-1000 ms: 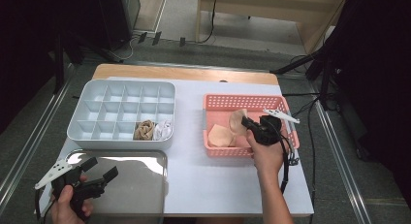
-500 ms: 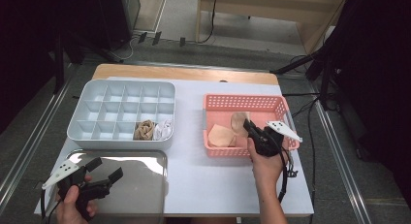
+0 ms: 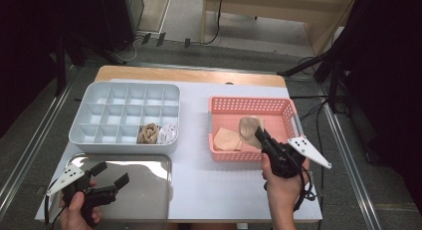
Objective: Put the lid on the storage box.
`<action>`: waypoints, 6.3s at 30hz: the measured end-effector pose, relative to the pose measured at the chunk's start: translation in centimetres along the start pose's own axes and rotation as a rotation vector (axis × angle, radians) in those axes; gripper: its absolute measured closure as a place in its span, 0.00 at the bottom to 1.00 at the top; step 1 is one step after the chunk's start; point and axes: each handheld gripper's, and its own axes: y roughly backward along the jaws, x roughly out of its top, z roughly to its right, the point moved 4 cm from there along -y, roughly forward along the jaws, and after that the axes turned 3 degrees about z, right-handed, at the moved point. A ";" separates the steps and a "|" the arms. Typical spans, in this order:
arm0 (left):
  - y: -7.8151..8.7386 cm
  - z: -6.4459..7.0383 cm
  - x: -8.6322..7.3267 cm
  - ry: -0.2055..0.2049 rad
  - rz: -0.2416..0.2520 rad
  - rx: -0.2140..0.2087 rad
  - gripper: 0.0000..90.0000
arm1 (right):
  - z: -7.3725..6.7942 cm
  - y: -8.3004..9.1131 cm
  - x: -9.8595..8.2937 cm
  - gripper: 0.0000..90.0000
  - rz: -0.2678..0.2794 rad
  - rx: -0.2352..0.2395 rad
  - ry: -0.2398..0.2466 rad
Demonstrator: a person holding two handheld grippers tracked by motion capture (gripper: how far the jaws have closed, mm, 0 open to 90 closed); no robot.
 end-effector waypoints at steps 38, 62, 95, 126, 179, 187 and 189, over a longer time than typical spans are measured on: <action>-0.2 0.8 -0.1 -0.018 -0.003 -0.012 0.02 | -0.1 5.5 -10.4 0.71 -0.110 -0.089 -0.061; -0.1 0.5 0.1 -0.012 0.004 -0.010 0.02 | 0.8 -0.9 -4.4 0.60 -0.121 -0.078 0.036; 0.0 0.2 0.1 0.004 0.011 -0.014 0.02 | 1.1 -11.2 -5.6 0.73 -0.592 -0.128 -0.072; 0.0 -0.9 0.3 0.032 0.016 -0.008 0.02 | 0.9 -13.5 -8.3 1.00 -0.811 -0.253 -0.010; -0.4 -0.8 0.2 0.040 0.012 -0.016 0.02 | 5.2 -10.9 -6.2 0.91 -0.552 -0.285 -0.165; -0.6 -1.3 0.0 0.050 0.005 -0.016 0.02 | 5.8 -11.2 -7.0 0.50 -0.704 -0.371 -0.087; -0.6 -1.4 0.0 0.050 0.005 -0.014 0.02 | 5.9 -11.4 -7.1 0.47 -0.749 -0.344 -0.097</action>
